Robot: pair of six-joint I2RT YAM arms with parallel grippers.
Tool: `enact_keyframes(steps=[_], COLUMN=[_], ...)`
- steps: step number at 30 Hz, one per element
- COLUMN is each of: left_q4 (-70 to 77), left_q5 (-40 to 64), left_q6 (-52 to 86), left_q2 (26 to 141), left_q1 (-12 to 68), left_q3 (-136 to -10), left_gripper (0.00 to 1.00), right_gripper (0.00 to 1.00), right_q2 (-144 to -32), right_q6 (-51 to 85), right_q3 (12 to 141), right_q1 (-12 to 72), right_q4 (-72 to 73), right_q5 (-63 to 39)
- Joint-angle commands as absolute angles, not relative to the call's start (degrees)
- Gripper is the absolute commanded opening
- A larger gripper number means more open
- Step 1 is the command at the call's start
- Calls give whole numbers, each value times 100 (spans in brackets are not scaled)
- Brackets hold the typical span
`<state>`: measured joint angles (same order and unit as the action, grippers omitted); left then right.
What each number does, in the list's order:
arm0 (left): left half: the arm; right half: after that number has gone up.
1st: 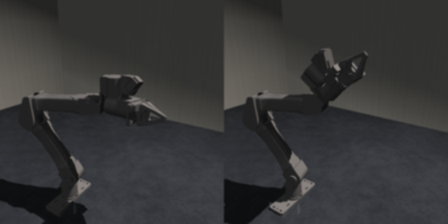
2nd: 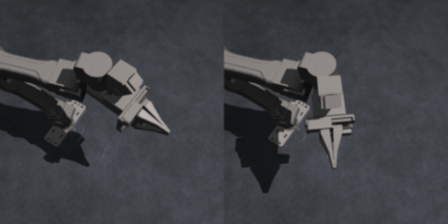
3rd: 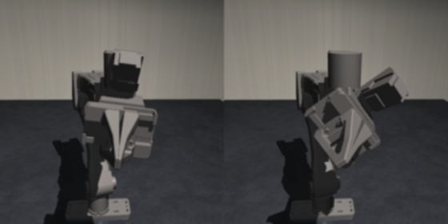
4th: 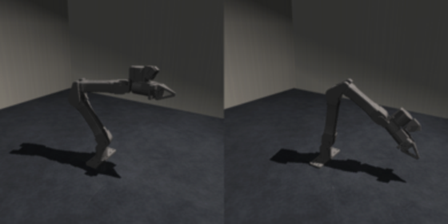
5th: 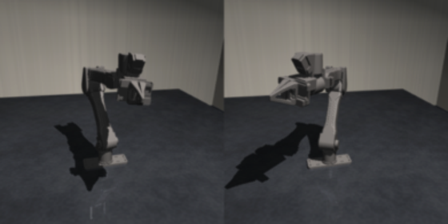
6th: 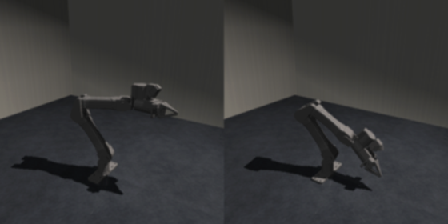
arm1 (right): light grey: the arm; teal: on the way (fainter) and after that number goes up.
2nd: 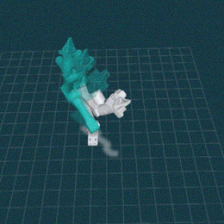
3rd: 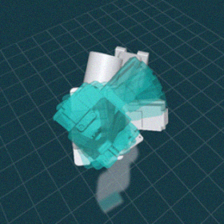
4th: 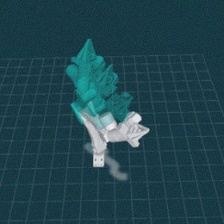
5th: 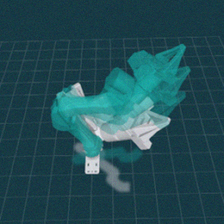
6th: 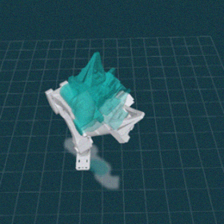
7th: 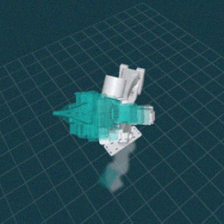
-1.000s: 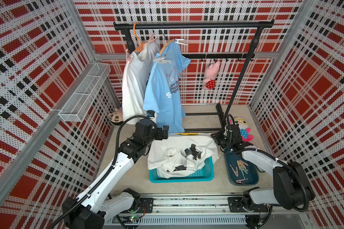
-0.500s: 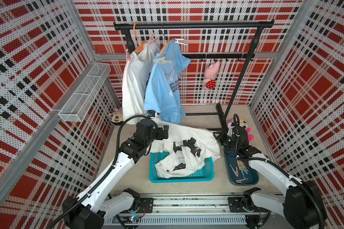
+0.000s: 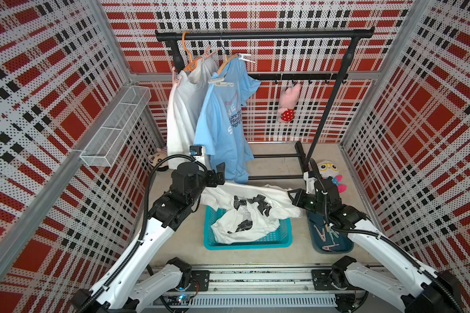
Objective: Use clothespins to secure the t-shirt on both sides of the hanger
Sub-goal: Pick up the hanger from the basket, then place the hanger in the basket.
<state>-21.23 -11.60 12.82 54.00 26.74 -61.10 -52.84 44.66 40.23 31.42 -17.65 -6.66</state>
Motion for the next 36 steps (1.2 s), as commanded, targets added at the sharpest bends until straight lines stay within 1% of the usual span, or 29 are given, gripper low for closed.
enact_keyframes(steps=[1, 4, 9, 14, 18, 23, 24, 26, 27, 28, 29, 30, 32, 33, 36], left_q4=[-1916, -1915, -1925, -1920, -1925, -1934, -1931, -1932, -1940, -1950, -1958, -1960, -1984, -2002, -2021], left_q5=[-1267, -1265, -1301, -1377, -1441, -1512, -1509, -1474, -1460, -1444, -1441, -1436, -1446, -1472, -1510], left_q6=[1282, 1313, 1389, 1411, 1435, 1492, 1522, 1592, 1628, 1651, 1652, 1661, 1646, 1652, 1676], left_q2=[5250, 5212, 5143, 5108, 5095, 5069, 5067, 5074, 5076, 5080, 5077, 5072, 5072, 5077, 5056], left_q1=[2717, 2730, 2776, 2879, 2950, 2994, 2996, 3002, 3008, 3022, 3022, 3030, 3032, 3037, 3037], left_q3=[-6078, -6037, -5937, -5867, -5779, -5666, -5634, -5561, -5525, -5502, -5489, -5455, -5433, -5427, -5378], left_gripper=[97, 97, 96, 96, 96, 96, 96, 96, 96, 96, 96, 96, 96, 96, 96], right_gripper=[0, 0, 0, 0, 0, 0, 3, 5, 10, 23, 38, 44, 45, 47, 59], right_q2=[-4800, -4521, -4155, -4143, -4228, -4027, -4046, -4170, -4266, -4361, -4436, -4501, -4567, -4579, -4550], right_q6=[4038, 3887, 3566, 3272, 3312, 3328, 3289, 3347, 3395, 3402, 3401, 3396, 3327, 3312, 3257], right_q3=[3830, 3502, 3205, 3026, 2858, 2490, 2405, 2344, 2345, 2353, 2366, 2381, 2391, 2407, 2515], right_q1=[3516, 3945, 5007, 5934, 6192, 6299, 6293, 6293, 6294, 6293, 6293, 6293, 6293, 6298, 6293], right_q4=[-1779, -1565, -1529, -1460, -1525, -1338, -1341, -1472, -1561, -1626, -1657, -1665, -1631, -1618, -1661], right_q5=[-123, 115, 1133, 1896, 2076, 2219, 2206, 2263, 2293, 2279, 2276, 2289, 2373, 2428, 2619])
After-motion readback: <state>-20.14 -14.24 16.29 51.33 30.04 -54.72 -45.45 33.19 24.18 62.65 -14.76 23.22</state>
